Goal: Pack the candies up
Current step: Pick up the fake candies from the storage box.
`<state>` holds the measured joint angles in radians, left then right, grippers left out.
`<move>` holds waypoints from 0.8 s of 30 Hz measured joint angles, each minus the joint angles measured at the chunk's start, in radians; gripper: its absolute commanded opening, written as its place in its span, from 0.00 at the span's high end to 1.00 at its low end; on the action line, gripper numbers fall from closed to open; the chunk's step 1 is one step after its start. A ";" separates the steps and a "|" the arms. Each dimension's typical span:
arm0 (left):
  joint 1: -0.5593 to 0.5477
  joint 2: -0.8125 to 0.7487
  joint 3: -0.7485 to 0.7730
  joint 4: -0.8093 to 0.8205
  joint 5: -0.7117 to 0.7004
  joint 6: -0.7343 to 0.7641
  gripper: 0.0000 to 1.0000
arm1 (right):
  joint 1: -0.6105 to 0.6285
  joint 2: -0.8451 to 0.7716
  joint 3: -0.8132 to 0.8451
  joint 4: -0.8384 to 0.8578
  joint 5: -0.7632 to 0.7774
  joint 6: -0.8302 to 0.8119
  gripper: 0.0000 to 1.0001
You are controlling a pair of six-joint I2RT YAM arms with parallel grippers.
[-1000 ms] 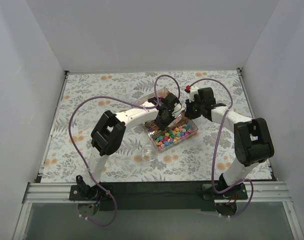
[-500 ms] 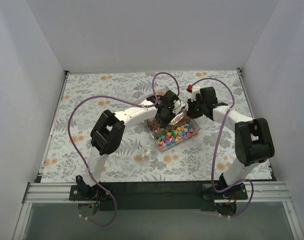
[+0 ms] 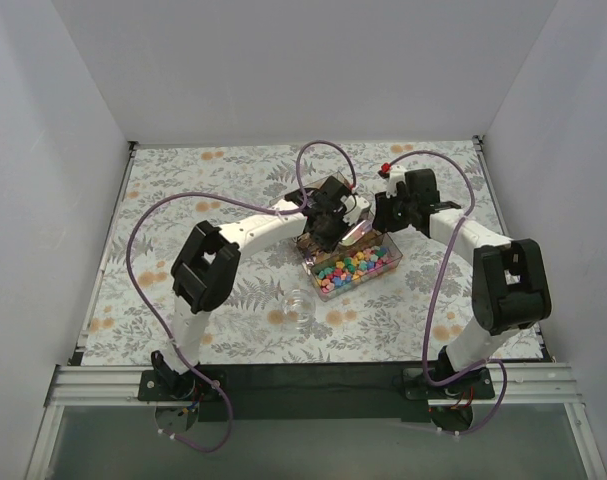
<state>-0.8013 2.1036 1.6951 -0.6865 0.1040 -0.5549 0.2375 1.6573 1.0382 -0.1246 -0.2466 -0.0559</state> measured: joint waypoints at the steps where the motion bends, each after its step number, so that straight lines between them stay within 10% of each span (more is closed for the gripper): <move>1: 0.000 -0.011 -0.006 -0.001 0.002 0.006 1.00 | 0.000 -0.006 0.000 0.000 0.000 0.003 0.57; 24: 0.001 -0.511 -0.382 -0.073 -0.033 0.116 1.00 | -0.001 -0.422 -0.007 -0.132 -0.009 0.079 0.32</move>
<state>-0.8001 1.5925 1.3132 -0.7597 0.0711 -0.4385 0.2367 1.2350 1.0309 -0.2569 -0.2554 0.0235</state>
